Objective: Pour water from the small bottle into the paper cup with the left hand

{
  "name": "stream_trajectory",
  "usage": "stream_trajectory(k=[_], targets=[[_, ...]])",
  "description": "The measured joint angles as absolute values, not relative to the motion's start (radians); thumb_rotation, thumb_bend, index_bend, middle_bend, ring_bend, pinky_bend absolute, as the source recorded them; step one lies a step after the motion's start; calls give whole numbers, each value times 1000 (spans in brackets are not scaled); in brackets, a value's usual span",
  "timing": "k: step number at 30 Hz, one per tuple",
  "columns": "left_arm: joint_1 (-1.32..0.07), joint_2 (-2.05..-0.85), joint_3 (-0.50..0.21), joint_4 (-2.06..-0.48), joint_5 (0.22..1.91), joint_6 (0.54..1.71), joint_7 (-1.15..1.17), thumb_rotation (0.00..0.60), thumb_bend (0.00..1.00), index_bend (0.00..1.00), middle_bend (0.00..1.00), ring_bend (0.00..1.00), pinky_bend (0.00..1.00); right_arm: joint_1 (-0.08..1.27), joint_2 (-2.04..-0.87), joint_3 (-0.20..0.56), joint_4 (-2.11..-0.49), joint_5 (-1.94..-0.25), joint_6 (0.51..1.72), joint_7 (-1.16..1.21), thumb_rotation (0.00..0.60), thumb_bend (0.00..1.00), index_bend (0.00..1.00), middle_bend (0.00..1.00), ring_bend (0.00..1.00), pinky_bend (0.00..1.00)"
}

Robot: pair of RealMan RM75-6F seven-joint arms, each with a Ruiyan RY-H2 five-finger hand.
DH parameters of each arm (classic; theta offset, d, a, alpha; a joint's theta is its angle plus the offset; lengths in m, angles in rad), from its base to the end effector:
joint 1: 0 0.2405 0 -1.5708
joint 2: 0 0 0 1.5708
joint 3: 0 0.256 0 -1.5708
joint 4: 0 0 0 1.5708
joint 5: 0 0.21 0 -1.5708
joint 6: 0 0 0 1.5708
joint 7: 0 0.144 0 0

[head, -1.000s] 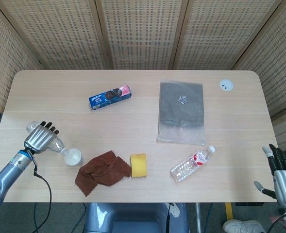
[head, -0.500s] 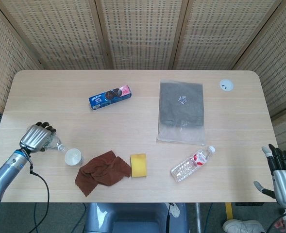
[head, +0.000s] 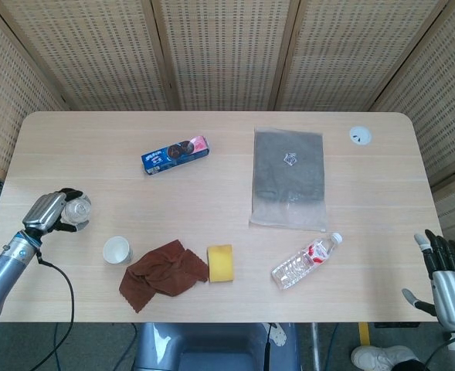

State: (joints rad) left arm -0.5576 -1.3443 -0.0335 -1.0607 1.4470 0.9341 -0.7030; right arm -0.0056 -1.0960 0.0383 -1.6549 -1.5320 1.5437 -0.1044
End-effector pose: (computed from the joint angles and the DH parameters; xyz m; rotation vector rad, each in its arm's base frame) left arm -0.3232 0.3468 0.0925 -1.5429 -1.3711 -0.9927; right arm -0.3126 -0.1502 0.1669 1.3645 -0.8475 0.8194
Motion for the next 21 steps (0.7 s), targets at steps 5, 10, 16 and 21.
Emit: stream_trajectory(k=[5, 10, 16, 21], targets=[[-560, -1352, -88, -1083, 1419, 943, -910, 600, 439, 563, 405, 243, 264, -3, -1099, 38, -1653, -1530, 1537, -109, 600, 0, 15, 0, 0, 0], [-565, -1418, -134, -1076, 1377, 937, -1003, 600, 407, 536, 373, 243, 255, 0, -1098, 38, -1652, -1525, 1528, -103, 600, 0, 15, 0, 0, 0], [-578, -1469, -155, -1049, 1347, 876, -1128, 600, 384, 531, 373, 243, 254, 4, -1099, 39, -1650, -1516, 1518, -103, 600, 0, 15, 0, 0, 0], [-595, -1521, -164, -990, 1336, 808, -1212, 600, 383, 527, 372, 243, 254, 6, -1099, 42, -1647, -1507, 1513, -103, 600, 0, 15, 0, 0, 0]])
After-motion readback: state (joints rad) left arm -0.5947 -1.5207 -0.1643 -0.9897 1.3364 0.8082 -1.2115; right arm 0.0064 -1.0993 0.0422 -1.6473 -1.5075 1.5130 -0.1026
